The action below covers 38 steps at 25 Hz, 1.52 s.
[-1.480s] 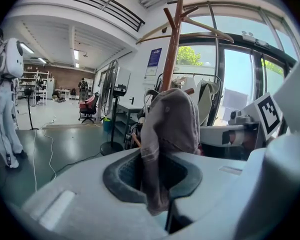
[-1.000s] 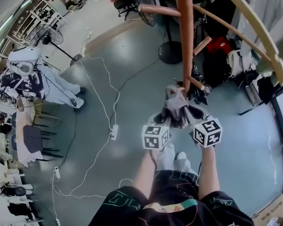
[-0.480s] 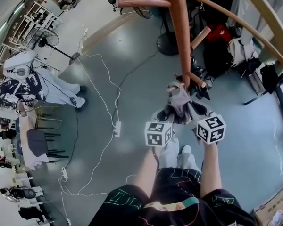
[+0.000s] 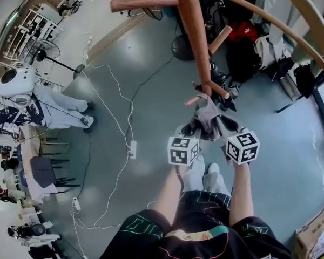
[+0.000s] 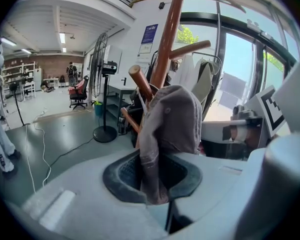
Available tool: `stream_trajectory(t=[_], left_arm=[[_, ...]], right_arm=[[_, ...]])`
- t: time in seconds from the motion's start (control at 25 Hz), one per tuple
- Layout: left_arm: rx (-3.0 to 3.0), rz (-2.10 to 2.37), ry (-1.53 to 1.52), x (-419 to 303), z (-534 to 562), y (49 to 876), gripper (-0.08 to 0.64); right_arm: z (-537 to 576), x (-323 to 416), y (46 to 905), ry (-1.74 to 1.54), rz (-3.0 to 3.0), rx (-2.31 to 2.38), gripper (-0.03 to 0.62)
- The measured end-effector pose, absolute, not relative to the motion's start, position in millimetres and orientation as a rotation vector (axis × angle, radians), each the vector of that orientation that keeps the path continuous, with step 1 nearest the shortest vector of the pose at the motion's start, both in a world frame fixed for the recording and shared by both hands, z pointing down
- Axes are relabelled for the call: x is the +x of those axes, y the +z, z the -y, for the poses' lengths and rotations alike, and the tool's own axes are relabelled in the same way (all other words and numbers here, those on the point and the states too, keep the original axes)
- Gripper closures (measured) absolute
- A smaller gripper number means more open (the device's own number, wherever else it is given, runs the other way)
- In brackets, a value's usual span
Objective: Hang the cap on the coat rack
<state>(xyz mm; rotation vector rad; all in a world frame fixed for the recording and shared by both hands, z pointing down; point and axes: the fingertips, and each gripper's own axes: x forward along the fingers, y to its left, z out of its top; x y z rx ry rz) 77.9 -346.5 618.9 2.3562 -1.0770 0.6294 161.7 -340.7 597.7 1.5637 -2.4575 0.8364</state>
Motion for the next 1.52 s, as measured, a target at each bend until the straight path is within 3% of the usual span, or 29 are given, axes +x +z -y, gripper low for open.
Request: stream_trajectory(t=[0.44, 0.76, 1.04, 1.32, 1.52], left_arm=[[2.304, 1.142, 0.597, 73, 346, 629, 0.495], [2.26, 1.219, 0.526, 39, 347, 619, 0.438], [2.206, 1.278, 0.446, 12, 342, 611, 0.399], [2.25, 1.361, 0.402, -14, 351, 573, 0.388], [2.324, 1.412, 0.207, -19, 358, 514, 0.387]], right_arm=[[331, 170, 621, 0.921, 2.386, 1.622, 0.548], [332, 174, 617, 0.928, 2.336, 1.651, 0.472], [332, 171, 584, 0.833, 2.381, 1.681, 0.472], [337, 183, 553, 0.738, 2.406, 1.741, 0.474], [335, 177, 534, 0.692, 2.433, 1.732, 0.474]])
